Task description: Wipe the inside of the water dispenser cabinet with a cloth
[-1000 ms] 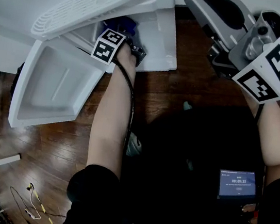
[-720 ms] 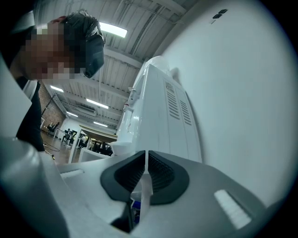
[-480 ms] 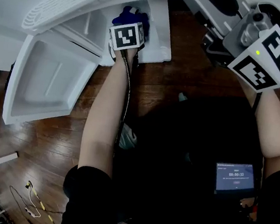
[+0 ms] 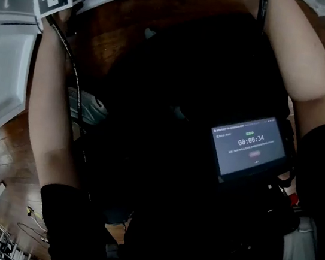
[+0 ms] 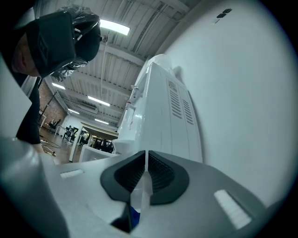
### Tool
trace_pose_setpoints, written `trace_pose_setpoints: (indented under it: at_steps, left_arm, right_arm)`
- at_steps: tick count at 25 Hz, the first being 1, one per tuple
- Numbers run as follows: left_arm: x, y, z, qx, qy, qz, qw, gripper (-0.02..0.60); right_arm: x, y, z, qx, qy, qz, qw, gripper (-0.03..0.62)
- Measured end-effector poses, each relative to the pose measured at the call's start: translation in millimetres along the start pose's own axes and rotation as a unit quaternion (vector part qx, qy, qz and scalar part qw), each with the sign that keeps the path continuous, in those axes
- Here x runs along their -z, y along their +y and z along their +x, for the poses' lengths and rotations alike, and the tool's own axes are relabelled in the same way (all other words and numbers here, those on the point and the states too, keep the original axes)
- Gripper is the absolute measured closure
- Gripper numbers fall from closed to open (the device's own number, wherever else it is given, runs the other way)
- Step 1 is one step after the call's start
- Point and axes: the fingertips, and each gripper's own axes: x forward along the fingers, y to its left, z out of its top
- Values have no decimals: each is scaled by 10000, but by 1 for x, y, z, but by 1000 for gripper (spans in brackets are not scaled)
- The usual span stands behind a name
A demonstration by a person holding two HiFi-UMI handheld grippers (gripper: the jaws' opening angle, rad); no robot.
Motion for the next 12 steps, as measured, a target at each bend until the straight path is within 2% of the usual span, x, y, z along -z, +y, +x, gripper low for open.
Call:
trace_pose_setpoints:
  at_steps: [2,3,6,8,10,12]
  left_arm:
    - [22,28,-2,-478,228,-120,9985,385]
    - [26,40,-1,-598,215,-184,9978,386]
    - [33,70,-1,-821,154,-404,9957,385]
    - [23,85,-8,-930,12,-518,9943,383]
    - [-5,77,-13,-688,-406,-503,9955,384]
    - [-12,36,-16,-163,-618,-523,9966,385]
  right_arm:
    - [1,-2,0,41,42,-67,10000,571]
    - [2,-3,1,64,63,-105,9999,571]
    - [3,-7,1,133,118,-238,9996,571]
    - [4,-9,2,175,148,-330,9992,571]
    - [5,-11,3,208,178,-397,9988,571]
    - [6,-11,3,227,221,-390,9987,571]
